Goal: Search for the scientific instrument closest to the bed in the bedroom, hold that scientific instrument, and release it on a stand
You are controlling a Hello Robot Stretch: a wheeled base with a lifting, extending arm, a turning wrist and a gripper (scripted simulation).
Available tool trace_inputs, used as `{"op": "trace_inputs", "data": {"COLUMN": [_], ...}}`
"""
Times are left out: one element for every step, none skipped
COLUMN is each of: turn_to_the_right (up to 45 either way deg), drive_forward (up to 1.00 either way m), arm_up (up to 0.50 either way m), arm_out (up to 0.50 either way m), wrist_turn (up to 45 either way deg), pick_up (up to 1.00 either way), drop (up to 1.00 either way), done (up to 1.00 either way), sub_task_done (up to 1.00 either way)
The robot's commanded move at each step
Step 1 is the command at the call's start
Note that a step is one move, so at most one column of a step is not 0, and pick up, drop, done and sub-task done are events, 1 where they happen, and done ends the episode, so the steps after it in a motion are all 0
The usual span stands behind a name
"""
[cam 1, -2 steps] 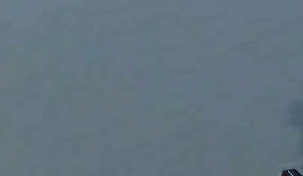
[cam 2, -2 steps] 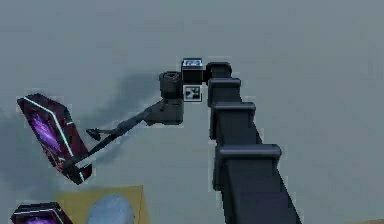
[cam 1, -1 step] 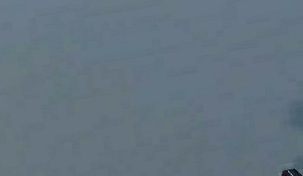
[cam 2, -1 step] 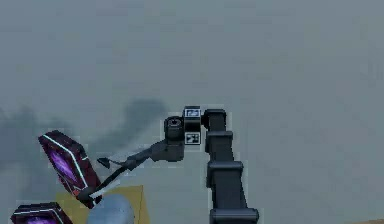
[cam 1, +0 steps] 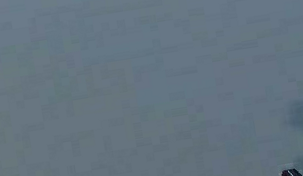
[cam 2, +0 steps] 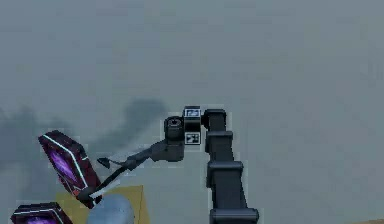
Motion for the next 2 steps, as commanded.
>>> {"op": "trace_inputs", "data": {"turn_to_the_right": [0.0,0.0], "drive_forward": [0.00,0.00], "arm_up": [0.00,0.10], "arm_out": [0.00,0.00], "wrist_turn": [0.0,0.0], "pick_up": [0.00,0.00], "drop": [1.00,0.00], "done": [0.00,0.00], "sub_task_done": [0.00,0.00]}}
